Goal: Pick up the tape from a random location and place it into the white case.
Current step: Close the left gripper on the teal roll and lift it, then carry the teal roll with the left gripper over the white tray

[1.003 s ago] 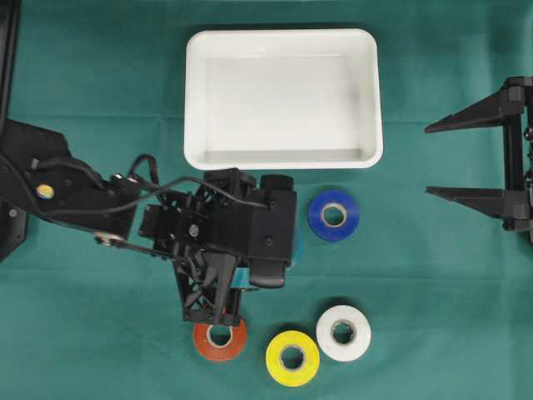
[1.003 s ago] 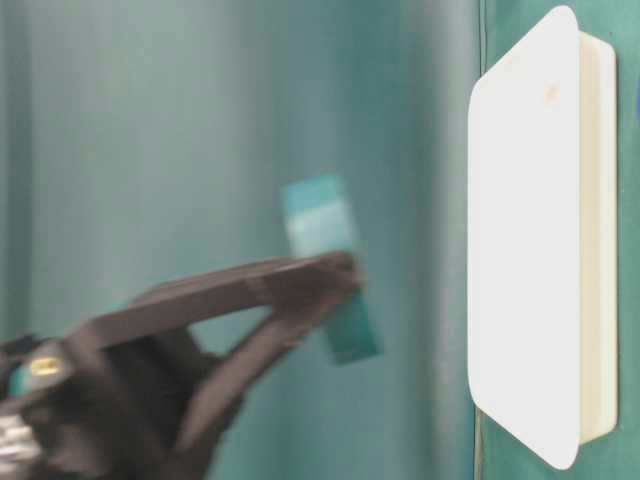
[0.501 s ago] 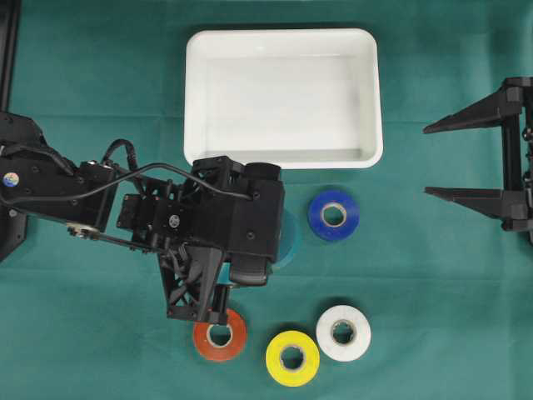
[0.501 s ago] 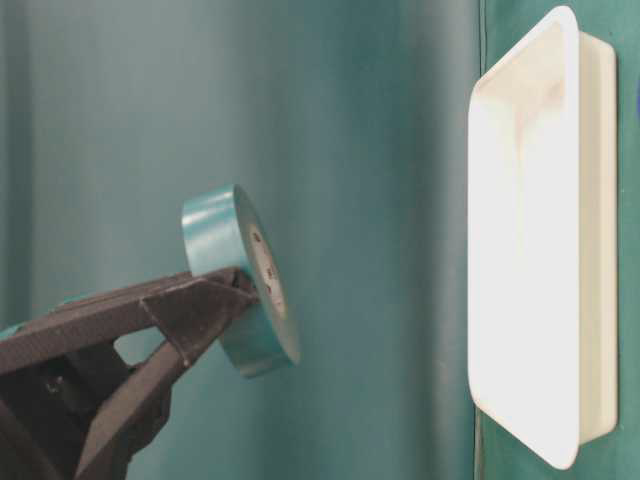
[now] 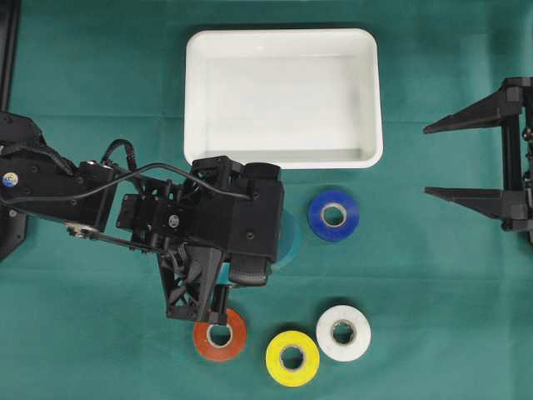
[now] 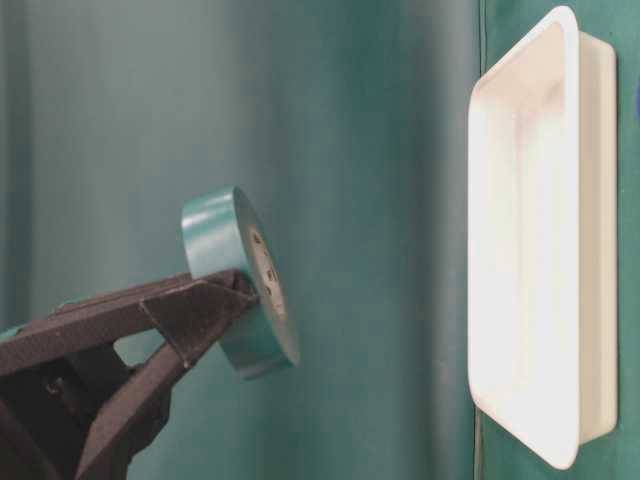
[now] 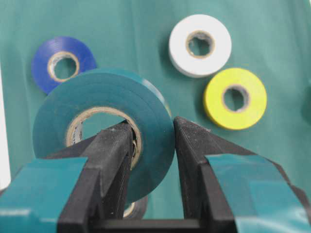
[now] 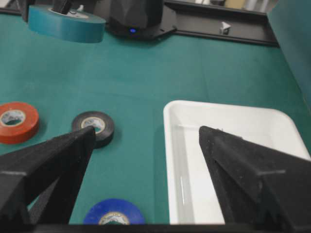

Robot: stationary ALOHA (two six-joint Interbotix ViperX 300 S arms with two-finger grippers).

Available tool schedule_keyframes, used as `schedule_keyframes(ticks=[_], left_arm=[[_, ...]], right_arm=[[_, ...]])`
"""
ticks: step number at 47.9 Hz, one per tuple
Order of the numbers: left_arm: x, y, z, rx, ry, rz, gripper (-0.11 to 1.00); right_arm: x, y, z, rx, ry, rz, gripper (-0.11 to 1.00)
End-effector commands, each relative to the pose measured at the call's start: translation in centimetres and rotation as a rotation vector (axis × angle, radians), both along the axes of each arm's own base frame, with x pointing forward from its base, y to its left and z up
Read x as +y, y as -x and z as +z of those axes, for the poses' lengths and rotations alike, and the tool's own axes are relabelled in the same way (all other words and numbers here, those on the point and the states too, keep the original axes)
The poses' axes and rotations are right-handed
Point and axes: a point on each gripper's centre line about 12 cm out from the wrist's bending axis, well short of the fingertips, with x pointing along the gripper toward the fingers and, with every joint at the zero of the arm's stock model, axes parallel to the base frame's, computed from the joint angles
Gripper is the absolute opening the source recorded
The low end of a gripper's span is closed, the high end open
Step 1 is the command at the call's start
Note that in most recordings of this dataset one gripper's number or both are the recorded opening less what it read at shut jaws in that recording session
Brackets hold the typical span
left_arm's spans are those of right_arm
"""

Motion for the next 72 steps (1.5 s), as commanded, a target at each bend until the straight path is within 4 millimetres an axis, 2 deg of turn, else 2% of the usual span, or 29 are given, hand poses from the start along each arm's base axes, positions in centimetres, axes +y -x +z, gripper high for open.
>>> schedule_keyframes(ticks=[1,18,32,50,72], left_arm=[[-0.1,0.3,2.2,-0.057,0.01,-0.003,0.22],[0.2,0.2,2.1,-0.056,0.008,0.002,0.22],[3.0,0.0,1.9,-0.049,0.004,0.07,0.22],[10.4,1.0,1.2,-0.011,-0.005,0.257,0.22],[18.5,4.8,0.1,0.047,-0.003,0.486,0.22]], right_arm=[[0.0,-0.3,1.0,-0.028,-0.002,-0.002,0.91],[0.0,-0.3,1.0,-0.025,-0.002,-0.002,0.91],[0.0,-0.3,1.0,-0.025,-0.002,-0.002,0.91],[0.0,-0.3,0.9,-0.014,-0.002,-0.002,0.91],[0.0,-0.3,0.9,-0.012,-0.003,-0.002,0.91]])
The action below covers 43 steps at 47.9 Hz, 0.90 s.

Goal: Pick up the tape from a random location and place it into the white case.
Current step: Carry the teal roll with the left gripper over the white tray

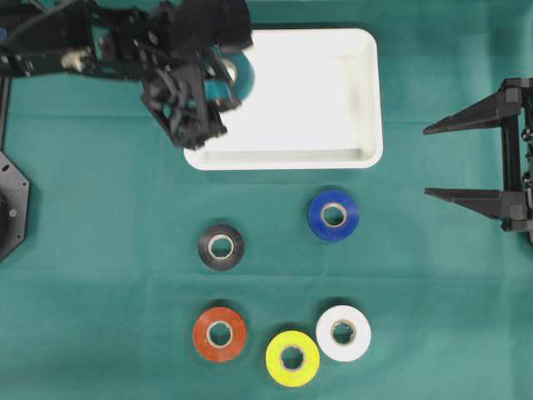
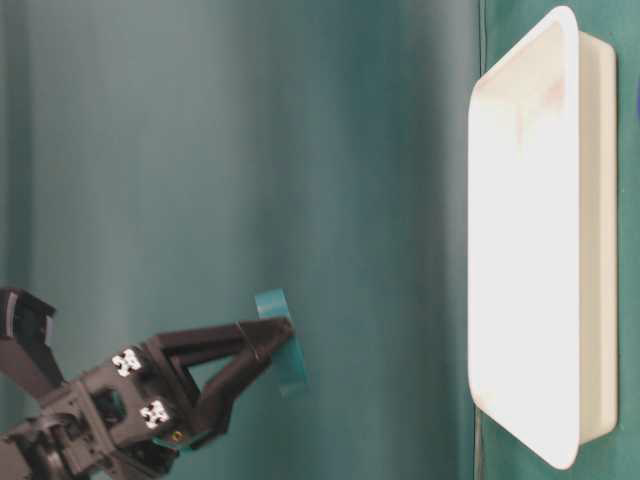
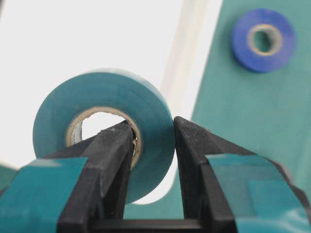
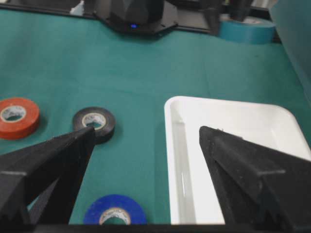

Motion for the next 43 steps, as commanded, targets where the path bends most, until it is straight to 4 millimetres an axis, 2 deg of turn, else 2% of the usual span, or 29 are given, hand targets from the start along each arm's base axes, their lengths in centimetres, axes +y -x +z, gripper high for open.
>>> schedule_keyframes(ticks=[1,11,20,26,43], left_arm=[[1.1,1.0,1.4,-0.039,-0.014,0.035,0.22],[2.4,2.2,1.1,-0.03,-0.011,0.081,0.22],[2.3,1.7,1.0,-0.037,-0.009,0.075,0.22],[2.2,0.6,1.1,-0.051,-0.013,0.062,0.22],[1.6,-4.6,1.3,-0.059,-0.047,-0.028,0.22]], right_arm=[[0.0,-0.3,1.1,-0.026,0.0,0.0,0.91],[0.0,-0.3,1.0,-0.023,-0.001,0.0,0.91],[0.0,-0.3,1.1,-0.025,-0.001,0.0,0.91],[0.0,-0.3,1.1,-0.026,0.0,0.0,0.91],[0.0,-0.3,1.2,-0.029,0.0,-0.002,0.91]])
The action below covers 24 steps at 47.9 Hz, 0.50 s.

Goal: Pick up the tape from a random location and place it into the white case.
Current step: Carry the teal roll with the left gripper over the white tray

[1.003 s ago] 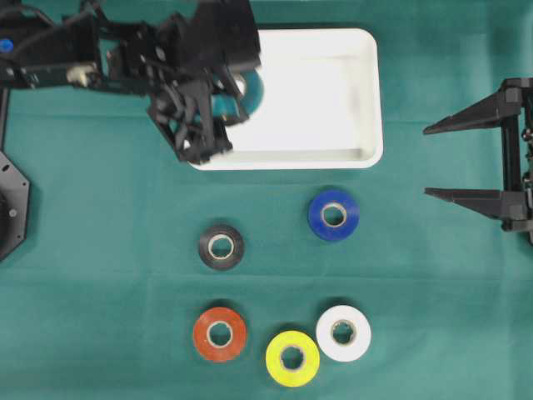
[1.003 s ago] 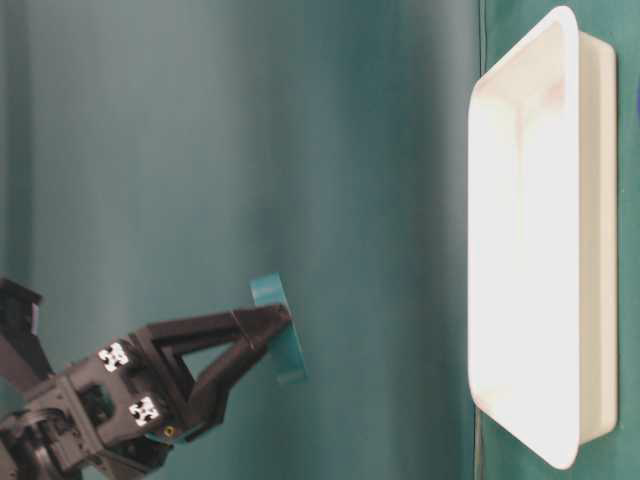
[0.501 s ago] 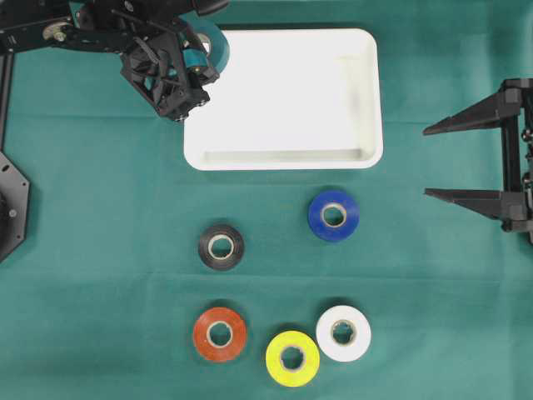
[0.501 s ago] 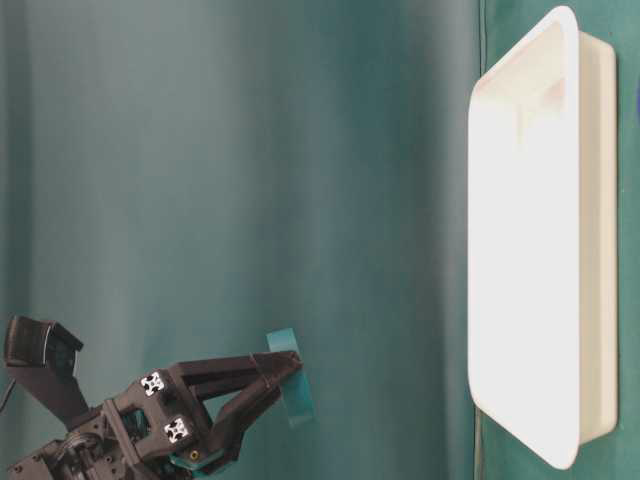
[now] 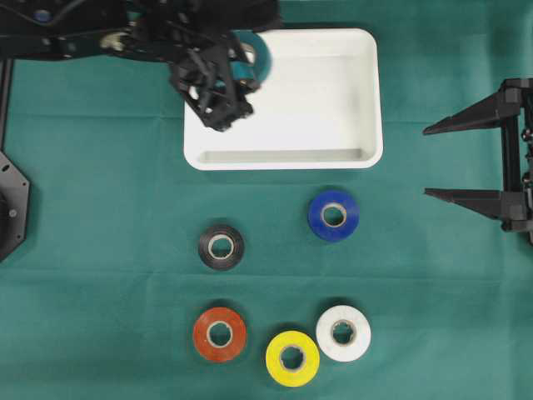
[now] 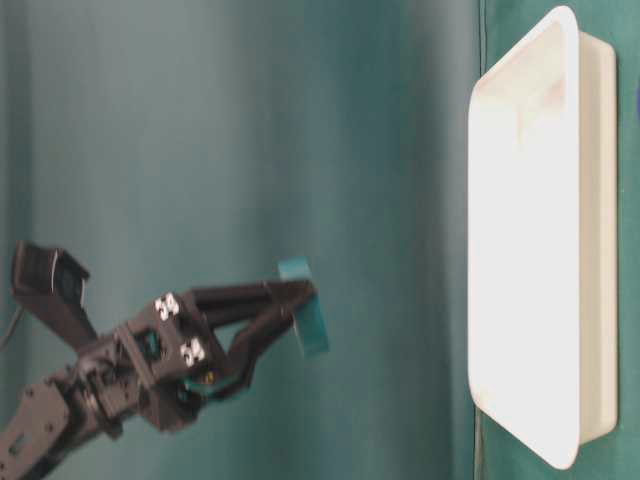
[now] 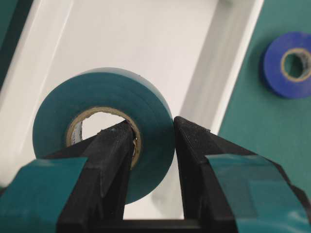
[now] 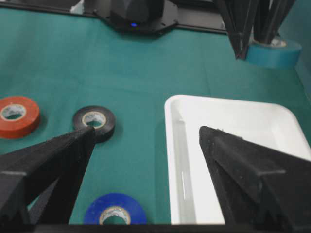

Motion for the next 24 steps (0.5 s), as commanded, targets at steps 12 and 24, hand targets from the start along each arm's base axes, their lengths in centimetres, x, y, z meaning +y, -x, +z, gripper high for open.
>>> schedule_keyframes(ticks=[12,24], left_arm=[[0.4,-3.7,2.3,-0.062,-0.05,-0.051,0.22],[0.5,-4.1,1.8,-0.05,-0.052,-0.06,0.22]], right_arm=[[0.0,-0.3,1.2,-0.032,-0.003,-0.001,0.91],[0.0,-0.3,1.2,-0.029,-0.002,-0.002,0.91]])
